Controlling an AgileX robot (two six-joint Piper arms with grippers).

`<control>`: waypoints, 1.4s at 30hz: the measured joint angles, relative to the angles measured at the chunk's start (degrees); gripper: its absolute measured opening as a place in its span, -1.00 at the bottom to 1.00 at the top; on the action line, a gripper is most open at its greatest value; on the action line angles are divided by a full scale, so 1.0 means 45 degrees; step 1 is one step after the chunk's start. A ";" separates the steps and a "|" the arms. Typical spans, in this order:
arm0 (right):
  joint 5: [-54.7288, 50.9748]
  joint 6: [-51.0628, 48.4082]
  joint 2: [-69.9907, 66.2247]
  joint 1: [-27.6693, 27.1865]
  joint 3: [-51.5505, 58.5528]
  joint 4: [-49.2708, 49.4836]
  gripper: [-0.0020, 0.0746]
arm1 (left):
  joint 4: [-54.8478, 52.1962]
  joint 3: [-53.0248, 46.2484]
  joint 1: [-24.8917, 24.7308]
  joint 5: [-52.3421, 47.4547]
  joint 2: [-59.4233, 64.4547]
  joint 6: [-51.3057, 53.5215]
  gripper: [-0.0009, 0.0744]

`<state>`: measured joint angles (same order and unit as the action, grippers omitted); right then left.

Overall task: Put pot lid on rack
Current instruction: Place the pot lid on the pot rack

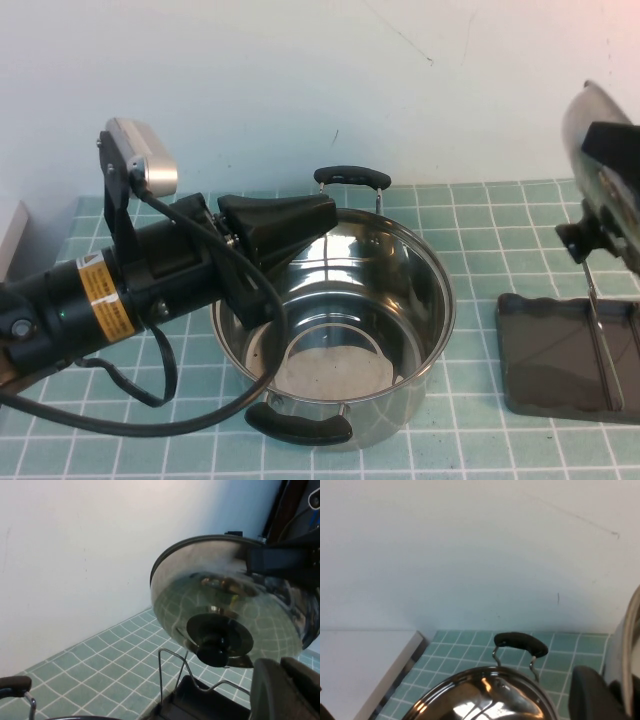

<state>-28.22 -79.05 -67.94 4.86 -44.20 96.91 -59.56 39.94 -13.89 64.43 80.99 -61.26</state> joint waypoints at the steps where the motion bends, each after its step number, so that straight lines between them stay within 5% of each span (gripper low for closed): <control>1: -0.0086 0.0022 -0.0182 0.0000 0.0000 0.0000 -0.84 | 0.0000 0.0000 0.0000 -0.0034 0.0000 0.0000 -0.97; 13: -0.0159 0.0052 -0.1106 0.0000 0.0239 0.0010 -0.82 | -0.0304 0.0000 0.0000 -0.0322 0.0000 -0.0086 -0.97; 23: -0.0141 0.0008 -0.1105 0.0000 0.0269 0.0010 -0.42 | -0.0407 0.0000 0.0000 -0.0483 0.0000 -0.0086 -0.97; 42: 0.0221 0.0487 -0.0731 0.0000 0.0269 -0.2099 -0.39 | -0.1144 0.0000 0.0951 -0.0458 -0.0021 -0.0476 -0.97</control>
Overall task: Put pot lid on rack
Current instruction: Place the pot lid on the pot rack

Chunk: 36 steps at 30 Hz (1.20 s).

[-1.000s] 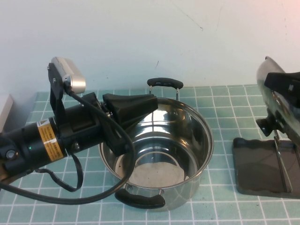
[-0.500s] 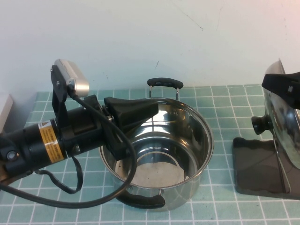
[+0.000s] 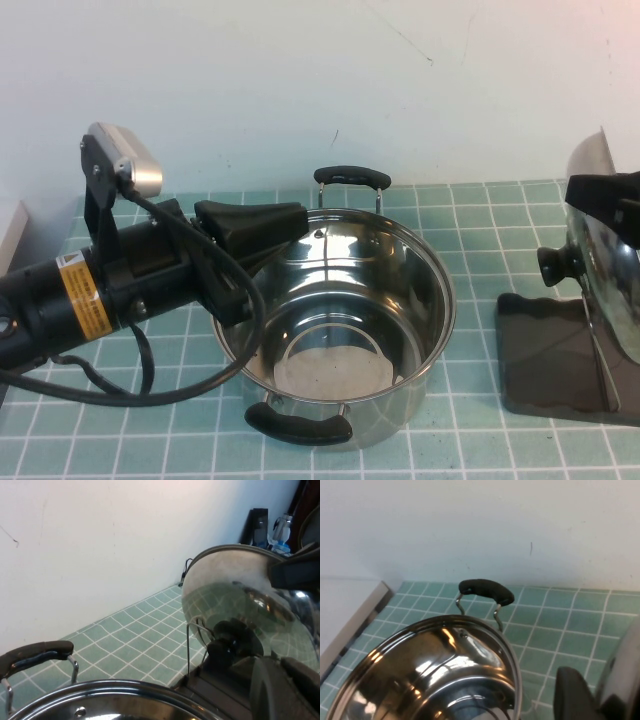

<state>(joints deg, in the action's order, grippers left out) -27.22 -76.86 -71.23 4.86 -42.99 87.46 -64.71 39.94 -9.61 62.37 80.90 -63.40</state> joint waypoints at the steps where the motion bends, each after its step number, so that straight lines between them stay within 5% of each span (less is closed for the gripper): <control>1: 0.0053 0.0032 0.0000 0.0000 0.0000 -0.0029 -0.39 | -0.0040 0.0000 0.0024 0.0000 0.0000 -0.0018 -0.97; 10: 0.0392 0.0097 0.0008 0.0000 0.0000 -0.0518 -0.34 | -0.0630 0.0000 0.0021 0.0000 0.0000 -0.0047 -0.97; 21: 0.0581 0.0106 0.0029 0.0000 0.0021 -0.0778 0.21 | -0.0696 0.0000 0.0021 0.0000 0.0000 -0.0047 -0.98; 36: 0.1540 0.0106 0.1889 0.0000 0.0021 -0.0806 0.24 | -0.0763 0.0000 0.0021 0.0000 0.0000 -0.0047 -0.98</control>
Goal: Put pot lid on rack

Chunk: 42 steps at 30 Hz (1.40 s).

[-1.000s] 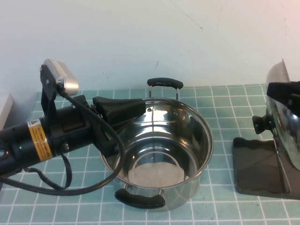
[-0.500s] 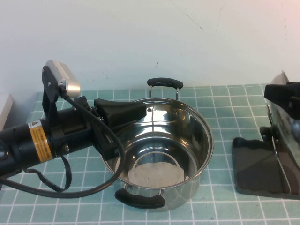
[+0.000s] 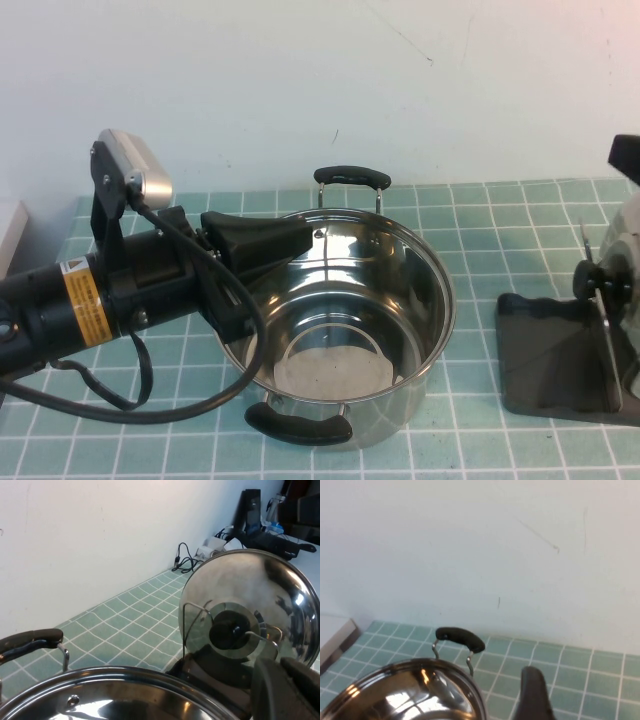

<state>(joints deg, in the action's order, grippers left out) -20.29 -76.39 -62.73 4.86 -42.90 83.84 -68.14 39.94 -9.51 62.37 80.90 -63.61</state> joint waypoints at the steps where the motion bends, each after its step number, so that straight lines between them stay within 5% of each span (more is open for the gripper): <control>1: 0.0000 0.0000 0.0204 0.0000 0.0000 0.0000 0.24 | -0.0011 0.0000 0.0000 0.0000 0.0000 0.0000 -0.98; 7: 0.0000 0.0000 0.1874 0.0000 0.0000 -0.0606 0.12 | -0.0064 0.0000 0.0000 -0.1545 -0.0430 0.0025 -0.98; 13: -0.0213 -0.0215 0.4432 0.0000 0.0000 -0.2529 -0.60 | -0.0408 -0.0023 0.0000 -0.6222 -0.2715 0.0025 -0.98; 17: -0.0300 -0.0235 0.6309 0.0000 0.0087 -0.3157 -0.88 | -0.0426 -0.0647 0.0016 -0.8434 -0.4681 0.0025 -0.98; 31: -0.0773 -0.0243 1.2882 0.0000 0.3937 -0.3288 -0.95 | -0.0271 -0.4295 0.0016 -1.3096 -1.2912 -0.2202 -0.98; 42: -0.0906 -0.0243 1.3898 0.0000 0.4483 -0.3288 -0.95 | -0.0346 -0.6096 0.0016 -1.3395 -1.5490 -0.2639 -0.98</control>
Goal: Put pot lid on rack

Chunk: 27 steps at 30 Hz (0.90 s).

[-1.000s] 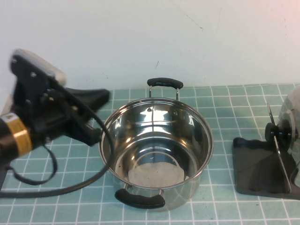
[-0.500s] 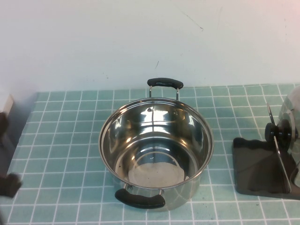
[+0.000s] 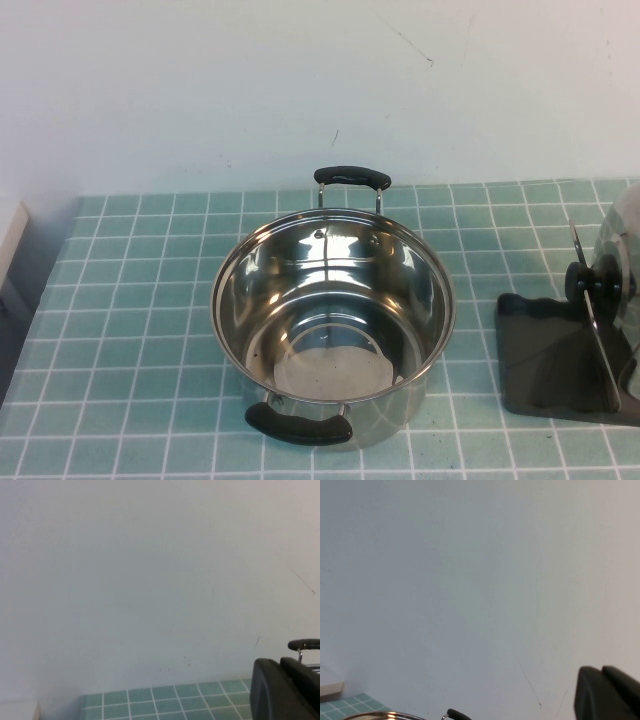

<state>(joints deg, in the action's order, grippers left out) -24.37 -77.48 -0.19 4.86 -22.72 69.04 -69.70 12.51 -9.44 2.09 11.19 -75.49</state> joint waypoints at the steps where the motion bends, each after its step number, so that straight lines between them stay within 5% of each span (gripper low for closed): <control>1: -0.0025 0.0000 0.0000 0.0000 -0.0001 0.0000 -0.95 | -0.0131 -0.0088 0.0000 0.0000 0.0000 0.0000 -0.98; 19: 0.0863 -0.0208 0.0053 0.0000 0.0418 -0.1113 -0.95 | -0.0699 -0.1077 0.0000 0.0148 0.0000 -0.0027 -0.98; 23: 0.3792 0.0256 0.0069 0.0000 0.1620 -0.3384 -0.95 | -0.0707 -0.1090 0.0000 0.0178 0.0000 -0.0185 -0.98; 27: 0.6925 0.4640 0.0081 -0.0118 0.3294 -0.7874 -0.95 | -0.0727 -0.1090 0.0000 0.0178 0.0000 -0.0321 -0.98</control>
<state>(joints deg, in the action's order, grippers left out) 6.79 -56.60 0.17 4.32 -7.90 33.61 -72.97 7.60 -9.44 2.89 11.19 -76.93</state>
